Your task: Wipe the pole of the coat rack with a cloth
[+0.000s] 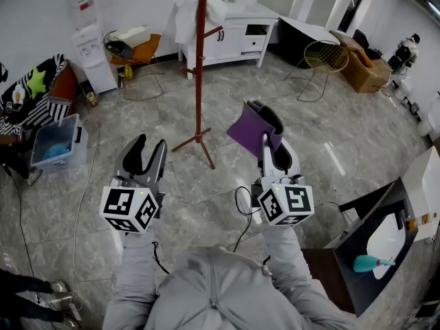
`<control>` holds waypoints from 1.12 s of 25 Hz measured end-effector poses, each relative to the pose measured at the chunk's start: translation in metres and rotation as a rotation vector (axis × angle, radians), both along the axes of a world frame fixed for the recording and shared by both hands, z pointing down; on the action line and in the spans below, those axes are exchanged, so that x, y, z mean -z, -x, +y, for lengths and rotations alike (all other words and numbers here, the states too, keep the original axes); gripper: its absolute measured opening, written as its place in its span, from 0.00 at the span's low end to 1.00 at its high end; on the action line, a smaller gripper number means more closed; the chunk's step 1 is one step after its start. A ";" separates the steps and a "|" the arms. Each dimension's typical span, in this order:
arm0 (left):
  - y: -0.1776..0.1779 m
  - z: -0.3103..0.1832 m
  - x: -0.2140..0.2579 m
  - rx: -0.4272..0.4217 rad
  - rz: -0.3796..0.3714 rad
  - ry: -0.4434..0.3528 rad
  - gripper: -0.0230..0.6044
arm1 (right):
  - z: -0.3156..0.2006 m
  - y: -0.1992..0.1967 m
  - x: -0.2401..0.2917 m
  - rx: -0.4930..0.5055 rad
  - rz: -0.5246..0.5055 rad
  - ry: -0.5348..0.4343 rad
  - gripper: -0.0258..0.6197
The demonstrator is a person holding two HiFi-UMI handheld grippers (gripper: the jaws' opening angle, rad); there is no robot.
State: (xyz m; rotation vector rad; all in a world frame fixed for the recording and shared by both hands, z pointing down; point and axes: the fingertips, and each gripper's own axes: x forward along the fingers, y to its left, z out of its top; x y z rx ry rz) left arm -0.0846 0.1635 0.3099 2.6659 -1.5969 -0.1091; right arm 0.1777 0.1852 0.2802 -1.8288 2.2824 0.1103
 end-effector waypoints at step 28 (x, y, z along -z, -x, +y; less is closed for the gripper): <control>-0.045 -0.006 -0.017 0.053 0.005 0.031 0.38 | -0.013 -0.047 -0.018 0.092 -0.111 0.035 0.12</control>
